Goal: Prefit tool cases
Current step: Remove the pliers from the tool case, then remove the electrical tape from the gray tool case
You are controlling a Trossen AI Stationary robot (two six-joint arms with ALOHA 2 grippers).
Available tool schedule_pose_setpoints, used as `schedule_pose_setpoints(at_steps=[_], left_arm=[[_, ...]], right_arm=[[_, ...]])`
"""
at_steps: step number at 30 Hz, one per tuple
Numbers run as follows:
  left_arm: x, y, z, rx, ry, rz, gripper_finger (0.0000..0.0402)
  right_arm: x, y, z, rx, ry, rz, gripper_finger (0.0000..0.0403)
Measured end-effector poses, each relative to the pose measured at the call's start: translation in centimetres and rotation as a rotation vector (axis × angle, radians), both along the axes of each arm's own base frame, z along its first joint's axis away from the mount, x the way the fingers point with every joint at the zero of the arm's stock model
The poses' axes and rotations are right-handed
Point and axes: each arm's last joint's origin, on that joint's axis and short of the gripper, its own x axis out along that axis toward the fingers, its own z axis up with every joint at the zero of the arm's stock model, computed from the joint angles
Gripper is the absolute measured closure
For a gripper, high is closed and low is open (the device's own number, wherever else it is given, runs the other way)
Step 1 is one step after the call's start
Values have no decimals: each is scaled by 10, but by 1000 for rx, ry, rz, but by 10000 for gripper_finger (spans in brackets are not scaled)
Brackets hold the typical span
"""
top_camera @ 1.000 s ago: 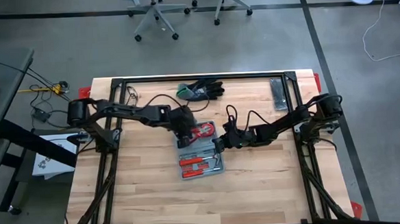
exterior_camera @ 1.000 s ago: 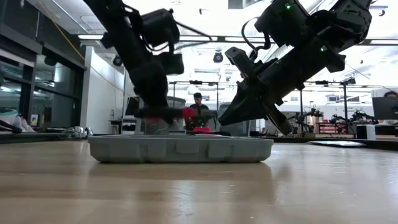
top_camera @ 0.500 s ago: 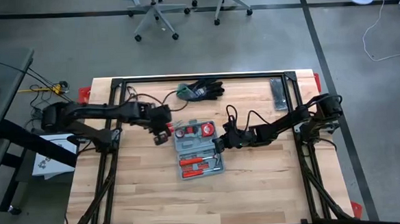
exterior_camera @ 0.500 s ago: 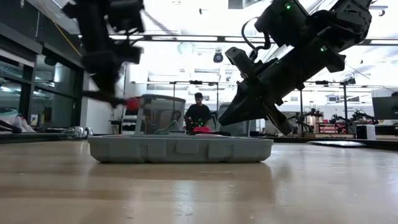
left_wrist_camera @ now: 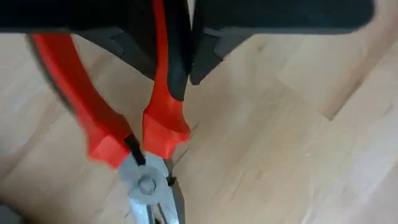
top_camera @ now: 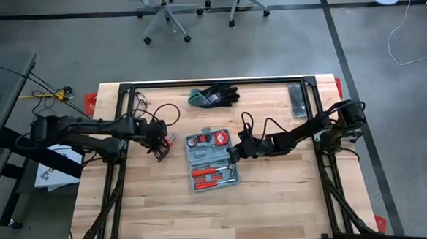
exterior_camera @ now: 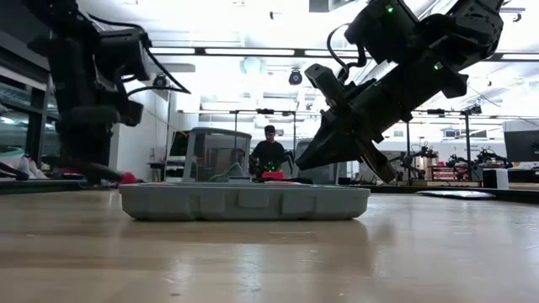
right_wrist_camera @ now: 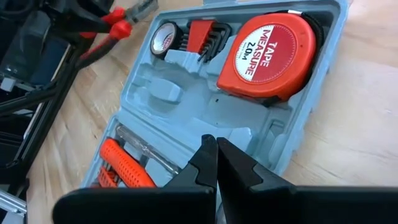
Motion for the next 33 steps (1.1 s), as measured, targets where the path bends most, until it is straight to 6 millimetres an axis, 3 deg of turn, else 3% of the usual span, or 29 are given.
schedule_pose_setpoints(at_steps=[5,11,14,19,24,28,33], left_arm=[[2,0,3,4,-12,5,263],[3,-1,11,-63,10,-2,256],[9,-1,35,-31,23,-55,271],[36,6,92,114,-37,-231,313],[70,13,141,330,142,-440,364],[102,13,164,491,301,-600,396],[135,7,180,573,327,-722,395]], right_arm=[[0,0,0,0,0,0,402],[0,0,0,5,-3,-3,402],[0,0,0,20,-9,-14,402],[1,-3,1,18,-18,-22,402],[3,-6,3,34,-42,-17,402],[4,-6,4,50,-58,-5,402],[4,-4,4,112,-60,21,402]])
